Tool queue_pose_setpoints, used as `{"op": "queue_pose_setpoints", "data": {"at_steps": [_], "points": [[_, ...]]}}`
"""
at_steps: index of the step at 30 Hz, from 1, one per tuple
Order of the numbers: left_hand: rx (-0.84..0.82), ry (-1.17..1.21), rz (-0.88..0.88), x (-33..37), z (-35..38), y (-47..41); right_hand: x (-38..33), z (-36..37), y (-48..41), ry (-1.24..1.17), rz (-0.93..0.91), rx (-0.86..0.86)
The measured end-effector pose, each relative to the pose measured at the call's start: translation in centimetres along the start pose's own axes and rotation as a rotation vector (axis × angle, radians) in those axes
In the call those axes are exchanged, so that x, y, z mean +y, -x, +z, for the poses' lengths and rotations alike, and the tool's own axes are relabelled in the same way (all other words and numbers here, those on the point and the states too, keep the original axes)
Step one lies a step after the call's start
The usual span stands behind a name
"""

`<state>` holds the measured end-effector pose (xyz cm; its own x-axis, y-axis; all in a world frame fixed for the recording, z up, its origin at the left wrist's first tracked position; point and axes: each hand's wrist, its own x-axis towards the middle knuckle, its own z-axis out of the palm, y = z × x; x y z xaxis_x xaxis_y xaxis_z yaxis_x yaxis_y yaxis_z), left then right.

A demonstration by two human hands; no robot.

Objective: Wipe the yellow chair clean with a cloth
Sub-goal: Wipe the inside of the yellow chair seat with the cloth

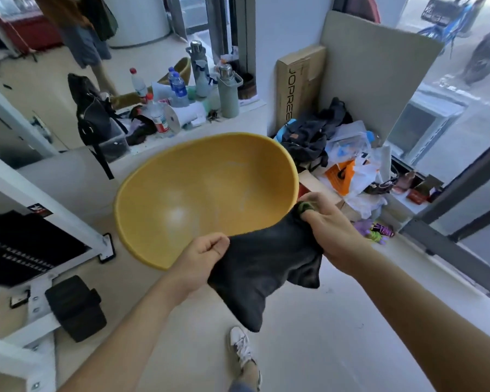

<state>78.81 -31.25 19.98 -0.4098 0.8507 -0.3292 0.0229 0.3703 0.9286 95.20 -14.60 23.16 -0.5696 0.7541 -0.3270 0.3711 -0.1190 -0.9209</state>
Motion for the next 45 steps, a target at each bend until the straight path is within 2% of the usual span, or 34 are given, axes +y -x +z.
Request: {"op": "queue_pose_setpoints", "data": {"at_steps": [3, 6, 9, 11, 13, 15, 17, 18, 20, 21, 24, 27, 29, 31, 33, 34, 36, 38, 40, 42, 45], "points": [[0.046, 0.249, -0.091, 1.1, -1.9, -4.8, -0.5, 1.7, -5.5, -0.041, 0.115, -0.182], [-0.149, 0.331, -0.133, 1.4, -5.9, -9.6, -1.2, 2.1, -11.3, 0.082, 0.161, -0.332], [-0.421, 0.103, -0.162, 0.6, -9.3, -13.7, -1.0, 2.0, -16.8, 0.265, 0.141, -0.333], [-0.472, -0.190, -0.139, -0.7, -10.0, -16.4, 0.1, 2.0, -20.4, 0.437, 0.093, -0.305], [-0.321, -0.391, -0.064, -2.8, -10.3, -19.5, 1.4, 2.2, -23.4, 0.582, 0.129, -0.377], [-0.154, -0.487, 0.012, -5.8, -10.4, -22.9, 3.2, 2.4, -25.7, 0.618, 0.244, -0.572], [-0.064, -0.497, 0.040, -9.3, -9.9, -26.6, 4.8, 2.3, -28.0, 0.718, 0.240, -0.803], [-0.010, -0.437, 0.011, -11.0, -9.3, -28.4, 5.7, 2.1, -29.4, 0.749, 0.210, -0.860], [0.136, -0.188, -0.090, -14.5, -7.4, -32.0, 8.0, 1.7, -32.8, 0.612, 0.129, -0.904], [0.195, -0.033, -0.133, -16.1, -6.2, -33.7, 9.6, 1.6, -34.5, 0.418, 0.128, -0.884], [0.368, 0.378, -0.224, -20.4, -1.6, -37.8, 14.6, 2.9, -38.2, -0.229, 0.236, -0.834], [0.514, 0.838, -0.352, -23.1, 3.5, -40.4, 19.8, 4.5, -40.5, -0.590, 0.371, -0.725], [0.580, 0.906, -0.358, -24.7, 6.4, -41.4, 22.9, 5.0, -42.3, -0.642, 0.431, -0.629], [0.569, 0.741, -0.279, -26.8, 8.7, -42.4, 25.3, 5.6, -44.3, -0.614, 0.414, -0.486], [0.474, 0.537, -0.211, -29.2, 10.8, -43.7, 27.6, 6.6, -46.6, -0.481, 0.324, -0.320], [0.428, 0.430, -0.184, -30.7, 11.5, -44.5, 28.8, 7.3, -47.7, -0.332, 0.234, -0.233], [0.421, 0.078, -0.101, -34.5, 11.7, -46.1, 32.3, 9.1, -50.2, 0.096, -0.025, -0.077], [0.431, -0.288, -0.044, -38.7, 10.9, -47.4, 36.3, 10.5, -52.4, 0.504, -0.246, 0.001], [0.398, -0.545, -0.027, -42.5, 9.9, -47.4, 39.8, 11.6, -53.4, 0.854, -0.320, -0.055], [0.317, -0.727, 0.020, -44.7, 9.1, -46.5, 42.1, 12.5, -53.2, 1.244, -0.381, -0.181], [0.123, -1.015, 0.002, -45.9, 7.3, -45.7, 43.7, 14.6, -51.7, 1.539, -0.538, -0.299]]}}
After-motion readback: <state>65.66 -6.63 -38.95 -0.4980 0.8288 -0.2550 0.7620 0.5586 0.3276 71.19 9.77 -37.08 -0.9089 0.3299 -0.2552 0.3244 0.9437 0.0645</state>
